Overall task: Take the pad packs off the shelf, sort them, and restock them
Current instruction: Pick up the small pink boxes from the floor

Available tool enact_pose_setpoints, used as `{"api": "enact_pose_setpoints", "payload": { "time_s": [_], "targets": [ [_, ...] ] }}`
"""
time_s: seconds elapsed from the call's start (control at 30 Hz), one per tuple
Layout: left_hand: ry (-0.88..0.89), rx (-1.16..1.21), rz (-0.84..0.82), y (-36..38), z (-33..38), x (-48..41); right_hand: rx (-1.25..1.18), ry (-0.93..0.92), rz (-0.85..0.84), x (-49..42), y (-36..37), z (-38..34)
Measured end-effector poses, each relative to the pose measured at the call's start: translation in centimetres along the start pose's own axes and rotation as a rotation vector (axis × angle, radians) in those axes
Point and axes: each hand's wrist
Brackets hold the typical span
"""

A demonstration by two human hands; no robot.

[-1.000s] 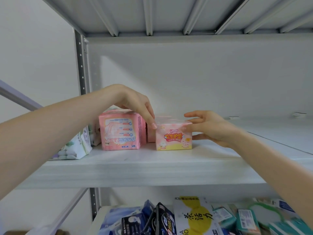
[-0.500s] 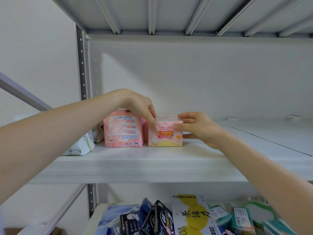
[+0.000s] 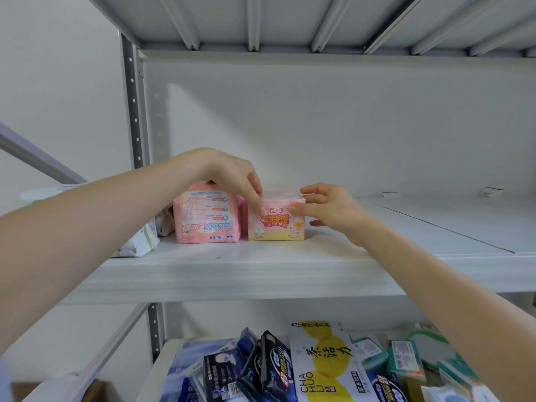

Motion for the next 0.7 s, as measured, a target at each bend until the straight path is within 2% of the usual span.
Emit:
{"api": "enact_pose_setpoints", "payload": {
  "time_s": [0.17, 0.3, 0.53, 0.7],
  "targets": [
    [-0.022, -0.009, 0.116, 0.8, 0.1, 0.7, 0.022, -0.035, 0.030, 0.6, 0.1, -0.1],
    [-0.057, -0.134, 0.336, 2.1, 1.2, 2.4, 0.080, -0.145, 0.114, 1.8, 0.1, 0.0],
    [-0.169, -0.032, 0.695, 5.3, 3.6, 6.3, 0.508, -0.395, 0.274, 5.0, -0.3, 0.3],
    [-0.304, -0.007, 0.814, 10.2, 7.7, 10.1, 0.759, -0.516, 0.280, 9.5, -0.9, 2.2]
  ]
}}
Point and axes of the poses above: each hand's wrist, its own x-axis away from the middle knuckle, its own y-axis out of the palm, z = x × y, and after that the axes turned 11 degrees about -x, right-handed
